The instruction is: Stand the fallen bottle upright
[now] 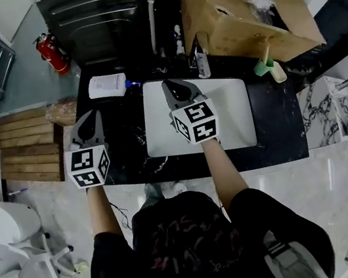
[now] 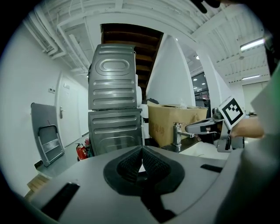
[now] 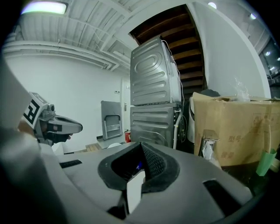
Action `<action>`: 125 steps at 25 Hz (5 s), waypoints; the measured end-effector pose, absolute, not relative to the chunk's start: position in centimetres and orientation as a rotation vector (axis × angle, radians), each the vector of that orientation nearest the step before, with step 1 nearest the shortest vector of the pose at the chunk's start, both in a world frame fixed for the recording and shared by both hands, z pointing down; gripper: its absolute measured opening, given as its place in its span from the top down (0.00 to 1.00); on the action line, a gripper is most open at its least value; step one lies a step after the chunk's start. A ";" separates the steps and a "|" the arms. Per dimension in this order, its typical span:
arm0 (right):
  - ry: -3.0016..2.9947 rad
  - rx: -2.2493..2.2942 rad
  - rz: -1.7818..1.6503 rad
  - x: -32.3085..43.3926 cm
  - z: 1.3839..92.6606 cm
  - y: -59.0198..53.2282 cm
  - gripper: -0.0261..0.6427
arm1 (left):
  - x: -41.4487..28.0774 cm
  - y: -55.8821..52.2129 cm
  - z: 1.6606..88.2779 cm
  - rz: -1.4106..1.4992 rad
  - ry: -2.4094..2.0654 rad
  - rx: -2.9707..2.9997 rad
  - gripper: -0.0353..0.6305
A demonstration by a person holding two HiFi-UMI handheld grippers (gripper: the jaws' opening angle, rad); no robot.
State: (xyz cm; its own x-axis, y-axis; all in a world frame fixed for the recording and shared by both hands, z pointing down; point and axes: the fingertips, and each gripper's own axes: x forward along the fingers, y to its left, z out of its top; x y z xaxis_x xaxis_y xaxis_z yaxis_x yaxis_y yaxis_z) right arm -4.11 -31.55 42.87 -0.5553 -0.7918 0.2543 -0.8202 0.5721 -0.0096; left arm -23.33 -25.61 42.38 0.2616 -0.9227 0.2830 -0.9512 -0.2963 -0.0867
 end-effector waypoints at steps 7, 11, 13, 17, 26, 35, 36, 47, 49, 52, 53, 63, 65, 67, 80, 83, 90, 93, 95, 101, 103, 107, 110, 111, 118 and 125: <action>-2.547 1.405 0.229 -4.6 44.4 -34.7 0.94 | -24.0 -29.6 43.9 0.442 -1.726 2.441 0.92; -2.524 1.434 0.268 -4.3 45.5 -36.1 0.94 | -23.3 -31.7 44.9 0.515 -1.652 2.491 0.92; -2.513 1.439 0.275 -4.2 46.0 -36.7 0.94 | -22.6 -32.7 45.5 0.577 -1.606 2.524 0.92; -2.496 1.462 0.307 -3.8 46.9 -37.6 0.94 | -21.0 -34.7 46.8 0.656 -1.487 2.576 0.92; -2.452 1.517 0.367 -2.1 48.7 -38.6 0.94 | -16.4 -37.9 51.1 1.013 -1.169 2.737 0.73; -2.413 1.536 0.434 -1.3 51.0 -39.1 0.94 | -13.4 -39.6 56.4 1.578 -0.701 2.796 0.64; -2.409 1.539 0.440 -1.2 51.1 -39.3 0.94 | -13.1 -39.7 56.9 1.618 -0.644 2.788 0.63; -2.375 1.562 0.495 -0.2 52.9 -40.3 0.94 | -11.9 -40.9 60.7 1.989 -0.232 2.651 0.65; -2.373 1.562 0.497 -0.2 53.1 -40.6 0.94 | -12.0 -41.1 61.0 2.040 -0.208 2.632 0.70; -2.367 1.564 0.503 0.0 53.4 -40.7 0.94 | -12.0 -41.6 61.2 2.060 -0.220 2.627 0.78; -2.367 1.563 0.505 0.0 53.5 -40.7 0.94 | -12.0 -41.6 61.1 2.062 -0.227 2.629 0.81; -2.373 1.552 0.505 -0.3 53.2 -40.3 0.94 | -12.1 -41.3 60.6 2.061 -0.225 2.642 0.82; -2.374 1.548 0.501 -0.5 53.1 -40.2 0.94 | -12.1 -41.4 60.0 2.034 -0.263 2.668 0.82; -2.376 1.542 0.497 -0.7 53.0 -40.0 0.94 | -12.2 -41.6 59.1 1.989 -0.313 2.698 0.82; -2.398 1.541 0.446 -1.6 50.8 -39.7 0.94 | -14.4 -43.0 50.8 1.493 -0.684 2.873 0.82; -2.404 1.536 0.437 -2.0 50.5 -39.7 0.94 | -15.6 -43.2 49.3 1.382 -0.755 2.888 0.82; -2.415 1.522 0.415 -3.0 49.8 -40.1 0.94 | -19.7 -43.8 46.3 1.075 -0.968 2.879 0.82; -2.418 1.509 0.408 -3.7 49.7 -40.1 0.94 | -22.0 -43.7 45.0 0.903 -1.057 2.865 0.82; -2.419 1.499 0.403 -4.1 49.6 -40.2 0.94 | -23.3 -43.5 44.9 0.868 -1.099 2.857 0.82; -2.417 1.475 0.385 -5.5 49.3 -40.2 0.94 | -27.0 -42.8 44.2 0.616 -1.228 2.806 0.82; -2.415 1.462 0.376 -5.9 49.2 -40.1 0.94 | -27.7 -42.6 43.7 0.505 -1.273 2.807 0.82; -2.407 1.439 0.358 -6.3 49.2 -39.9 0.94 | -29.0 -42.2 43.5 0.316 -1.343 2.776 0.82; -2.402 1.435 0.355 -6.3 49.3 -40.0 0.94 | -29.7 -42.0 43.8 0.231 -1.380 2.756 0.81; -2.403 1.431 0.352 -6.4 49.3 -40.1 0.94 | -29.9 -41.9 43.8 0.218 -1.391 2.756 0.81; -2.409 1.393 0.347 -7.4 49.6 -40.2 0.94 | -31.1 -41.4 44.1 0.231 -1.422 2.745 0.80; -2.413 1.380 0.345 -7.9 49.5 -40.0 0.94 | -31.5 -41.3 44.1 0.260 -1.428 2.744 0.74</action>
